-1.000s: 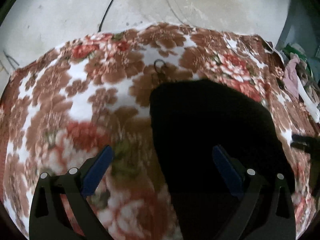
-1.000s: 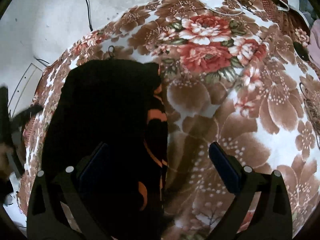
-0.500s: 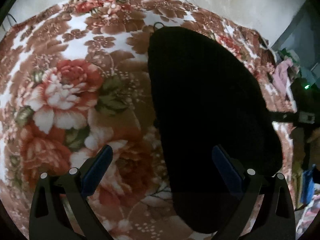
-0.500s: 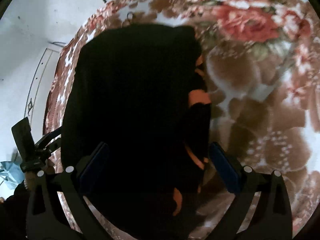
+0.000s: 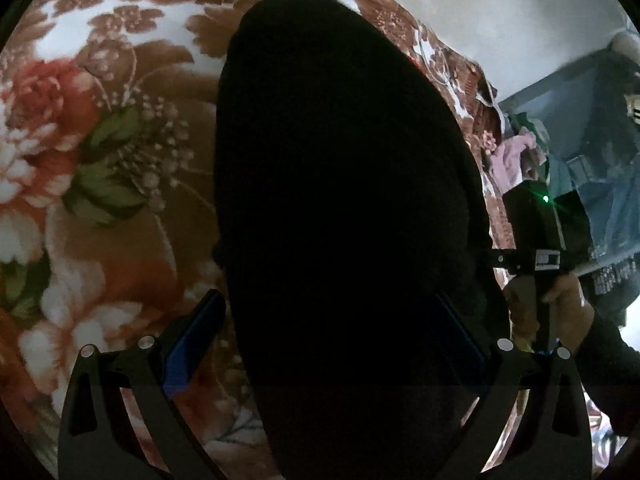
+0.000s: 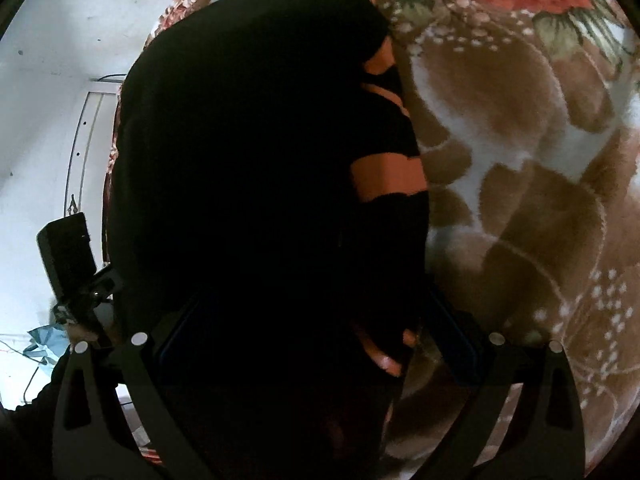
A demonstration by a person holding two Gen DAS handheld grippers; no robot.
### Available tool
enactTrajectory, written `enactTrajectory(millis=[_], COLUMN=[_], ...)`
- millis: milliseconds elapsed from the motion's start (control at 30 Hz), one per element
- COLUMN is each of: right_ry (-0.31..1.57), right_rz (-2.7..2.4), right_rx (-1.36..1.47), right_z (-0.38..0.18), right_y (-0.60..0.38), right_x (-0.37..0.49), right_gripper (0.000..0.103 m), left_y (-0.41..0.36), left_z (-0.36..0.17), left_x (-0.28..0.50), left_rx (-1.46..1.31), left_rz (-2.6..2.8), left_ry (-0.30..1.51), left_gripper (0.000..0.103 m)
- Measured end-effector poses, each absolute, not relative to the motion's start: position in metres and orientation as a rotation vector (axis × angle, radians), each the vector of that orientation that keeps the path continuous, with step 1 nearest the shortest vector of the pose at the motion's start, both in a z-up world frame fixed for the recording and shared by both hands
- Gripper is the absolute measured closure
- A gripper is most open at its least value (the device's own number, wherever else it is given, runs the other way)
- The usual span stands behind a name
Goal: Fold large clothes
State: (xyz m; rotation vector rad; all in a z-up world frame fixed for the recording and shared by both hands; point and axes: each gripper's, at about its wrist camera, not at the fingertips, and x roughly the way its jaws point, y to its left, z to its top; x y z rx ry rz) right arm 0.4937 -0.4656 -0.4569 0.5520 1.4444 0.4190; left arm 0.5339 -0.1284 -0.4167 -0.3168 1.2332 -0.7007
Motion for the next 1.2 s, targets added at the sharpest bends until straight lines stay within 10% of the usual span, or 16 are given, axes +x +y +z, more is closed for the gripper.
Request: enactTrajectory(millis=[500, 667, 1200], right_ry=[1.495, 1.478, 1.392], right_rz=[0.628, 0.642, 0.527], right_rx=[0.704, 0.78, 0.661], right_z=[-0.473, -0.466, -0.423], right_y=[-0.445, -0.461, -0.434], right_x=[0.503, 0.494, 0.48], right_gripper=[0.004, 0.051, 0.075], left_y=[-0.149, -0.17, -0.195], left_z=[-0.465, -0.447, -0.429], left_x=[0.543, 0.541, 0.527], left_rx=[-0.551, -0.444, -0.464], left_rz=[-0.856, -0.854, -0.848], left_ry=[1.343, 1.353, 1.303], left_gripper=[0.004, 0.012, 0.035])
